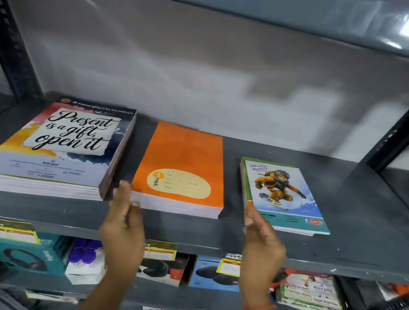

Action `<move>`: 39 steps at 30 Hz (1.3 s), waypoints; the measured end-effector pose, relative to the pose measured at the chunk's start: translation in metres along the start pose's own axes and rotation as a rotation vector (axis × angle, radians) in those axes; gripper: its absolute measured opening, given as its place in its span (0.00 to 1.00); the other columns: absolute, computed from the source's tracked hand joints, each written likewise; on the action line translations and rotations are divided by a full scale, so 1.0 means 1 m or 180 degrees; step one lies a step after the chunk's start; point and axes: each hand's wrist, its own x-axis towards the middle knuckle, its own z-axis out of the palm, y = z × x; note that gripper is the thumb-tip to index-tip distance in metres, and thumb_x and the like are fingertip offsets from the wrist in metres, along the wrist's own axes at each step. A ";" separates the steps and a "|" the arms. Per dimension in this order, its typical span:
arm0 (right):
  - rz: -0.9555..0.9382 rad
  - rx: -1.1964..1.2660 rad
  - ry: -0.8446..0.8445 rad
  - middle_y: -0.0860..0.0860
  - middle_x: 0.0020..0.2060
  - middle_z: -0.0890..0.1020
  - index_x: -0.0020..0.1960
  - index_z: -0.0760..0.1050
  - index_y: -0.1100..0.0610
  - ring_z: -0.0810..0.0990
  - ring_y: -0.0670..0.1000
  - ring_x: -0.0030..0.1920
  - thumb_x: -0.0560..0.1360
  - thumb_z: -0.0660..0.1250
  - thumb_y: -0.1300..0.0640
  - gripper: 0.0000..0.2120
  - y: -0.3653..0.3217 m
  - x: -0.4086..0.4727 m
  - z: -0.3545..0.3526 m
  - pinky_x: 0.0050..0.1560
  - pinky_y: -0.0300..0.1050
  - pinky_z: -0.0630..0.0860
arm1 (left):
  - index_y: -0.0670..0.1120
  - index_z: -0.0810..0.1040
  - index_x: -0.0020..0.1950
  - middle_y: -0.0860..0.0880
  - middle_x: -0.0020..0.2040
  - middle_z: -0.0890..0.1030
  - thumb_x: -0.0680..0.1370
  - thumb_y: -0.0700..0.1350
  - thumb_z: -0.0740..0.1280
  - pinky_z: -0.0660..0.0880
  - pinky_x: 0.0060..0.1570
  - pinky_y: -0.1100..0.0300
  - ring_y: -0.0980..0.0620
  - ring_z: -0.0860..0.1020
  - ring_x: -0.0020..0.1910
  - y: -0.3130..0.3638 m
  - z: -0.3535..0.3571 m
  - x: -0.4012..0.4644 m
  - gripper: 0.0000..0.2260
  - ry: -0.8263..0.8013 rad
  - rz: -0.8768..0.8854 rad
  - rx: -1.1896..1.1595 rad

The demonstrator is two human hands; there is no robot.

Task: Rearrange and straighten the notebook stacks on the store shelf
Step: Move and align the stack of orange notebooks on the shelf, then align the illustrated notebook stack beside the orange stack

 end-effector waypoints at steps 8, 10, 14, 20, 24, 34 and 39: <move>-0.0246 -0.0750 0.0268 0.47 0.65 0.75 0.68 0.70 0.53 0.72 0.47 0.65 0.76 0.64 0.58 0.20 0.001 0.102 -0.112 0.61 0.28 0.64 | 0.51 0.55 0.73 0.36 0.61 0.78 0.79 0.43 0.58 0.74 0.51 0.60 0.40 0.78 0.55 0.044 0.104 -0.090 0.24 -0.1987 0.0366 0.0358; 0.0146 -0.0823 -0.0255 0.49 0.70 0.69 0.72 0.64 0.51 0.66 0.46 0.69 0.77 0.62 0.51 0.24 0.006 0.118 -0.124 0.64 0.34 0.61 | 0.50 0.54 0.75 0.47 0.48 0.79 0.80 0.45 0.57 0.70 0.36 0.75 0.60 0.75 0.39 0.047 0.130 -0.095 0.24 -0.2034 -0.0196 0.0311; 0.0415 -0.0995 -0.1197 0.40 0.61 0.73 0.73 0.60 0.46 0.72 0.45 0.60 0.76 0.61 0.46 0.27 0.022 0.120 -0.121 0.57 0.37 0.67 | 0.47 0.59 0.74 0.56 0.55 0.72 0.79 0.47 0.58 0.68 0.39 0.77 0.67 0.71 0.42 0.043 0.156 -0.093 0.23 -0.1837 -0.0804 -0.0182; 0.0363 -0.0763 -0.1724 0.29 0.50 0.75 0.75 0.56 0.47 0.76 0.41 0.55 0.74 0.67 0.56 0.33 0.034 0.124 -0.135 0.61 0.37 0.71 | 0.48 0.60 0.73 0.53 0.61 0.74 0.77 0.39 0.62 0.72 0.42 0.81 0.64 0.73 0.50 0.033 0.146 -0.080 0.25 -0.2100 -0.1023 -0.0439; 0.0499 -0.0527 -0.1815 0.26 0.46 0.76 0.74 0.59 0.51 0.77 0.27 0.47 0.75 0.65 0.63 0.31 0.035 0.130 -0.139 0.48 0.21 0.72 | 0.49 0.60 0.73 0.53 0.61 0.75 0.77 0.36 0.61 0.73 0.47 0.77 0.62 0.73 0.53 0.029 0.141 -0.077 0.25 -0.2236 -0.0964 -0.0442; 0.0404 -0.0552 -0.1802 0.40 0.55 0.76 0.73 0.61 0.49 0.76 0.44 0.55 0.77 0.62 0.59 0.26 0.036 0.134 -0.139 0.56 0.31 0.71 | 0.40 0.72 0.65 0.50 0.54 0.78 0.75 0.33 0.64 0.76 0.44 0.76 0.61 0.76 0.46 0.034 0.157 -0.085 0.19 -0.1296 -0.1172 -0.0784; 0.0447 -0.0476 -0.1683 0.42 0.57 0.77 0.72 0.63 0.52 0.76 0.44 0.54 0.77 0.62 0.60 0.25 0.036 0.133 -0.137 0.48 0.19 0.70 | 0.41 0.77 0.61 0.54 0.47 0.81 0.73 0.34 0.67 0.76 0.38 0.76 0.61 0.76 0.44 0.033 0.162 -0.087 0.16 -0.0942 -0.1286 -0.0753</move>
